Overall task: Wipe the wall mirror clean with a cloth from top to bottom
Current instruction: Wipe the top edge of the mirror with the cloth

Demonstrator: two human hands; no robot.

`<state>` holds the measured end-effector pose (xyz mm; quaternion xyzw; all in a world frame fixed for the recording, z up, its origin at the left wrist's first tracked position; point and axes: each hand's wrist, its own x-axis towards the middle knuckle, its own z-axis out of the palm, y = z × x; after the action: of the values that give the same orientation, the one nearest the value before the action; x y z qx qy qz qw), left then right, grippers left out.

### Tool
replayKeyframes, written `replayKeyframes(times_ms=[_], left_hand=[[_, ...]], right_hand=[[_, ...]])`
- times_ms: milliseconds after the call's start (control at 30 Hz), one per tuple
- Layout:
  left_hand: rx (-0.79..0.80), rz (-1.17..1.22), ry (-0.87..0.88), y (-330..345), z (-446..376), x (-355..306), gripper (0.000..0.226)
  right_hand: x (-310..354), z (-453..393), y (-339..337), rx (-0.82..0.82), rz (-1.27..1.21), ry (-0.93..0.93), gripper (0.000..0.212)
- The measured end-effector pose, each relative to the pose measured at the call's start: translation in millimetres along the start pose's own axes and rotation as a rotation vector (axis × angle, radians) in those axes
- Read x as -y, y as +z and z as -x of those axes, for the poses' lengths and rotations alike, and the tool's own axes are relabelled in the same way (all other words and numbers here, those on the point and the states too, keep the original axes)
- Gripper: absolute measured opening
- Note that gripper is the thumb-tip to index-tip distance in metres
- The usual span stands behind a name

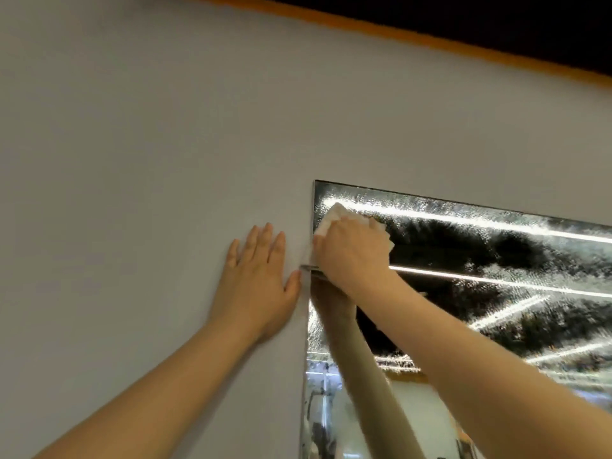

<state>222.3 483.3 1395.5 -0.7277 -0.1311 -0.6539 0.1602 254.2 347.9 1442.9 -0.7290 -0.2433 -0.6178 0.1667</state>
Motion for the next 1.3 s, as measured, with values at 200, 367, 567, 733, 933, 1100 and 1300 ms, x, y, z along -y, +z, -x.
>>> replayKeyframes(times_ms=[200, 367, 567, 733, 933, 1100, 1300], left_hand=[[-0.018, 0.033, -0.006, -3, -1, -1, 0.074], [-0.011, 0.024, 0.001, -2, -3, -3, 0.066], [-0.010, 0.023, 0.006, -2, -3, -3, 0.065], [0.004, -0.008, -0.014, -3, -3, -5, 0.076], [-0.004, 0.016, -0.008, -4, -3, -4, 0.066], [-0.017, 0.027, 0.000, -1, -3, -3, 0.066], [-0.015, 0.008, -0.021, -2, -4, -6, 0.080]], right_hand=[[4, -14, 26, 0.052, -0.066, -0.061, 0.064], [-22, -50, 27, -0.031, -0.161, -0.168, 0.058], [-14, -80, 27, -0.086, -0.168, -0.149, 0.060], [-32, -39, 32, -0.060, -0.138, -0.378, 0.056], [-57, -69, 12, -0.010, -0.104, -0.248, 0.055], [-30, -88, 19, -0.081, -0.154, -0.155, 0.056], [-26, -45, 29, -0.056, -0.072, -0.352, 0.057]])
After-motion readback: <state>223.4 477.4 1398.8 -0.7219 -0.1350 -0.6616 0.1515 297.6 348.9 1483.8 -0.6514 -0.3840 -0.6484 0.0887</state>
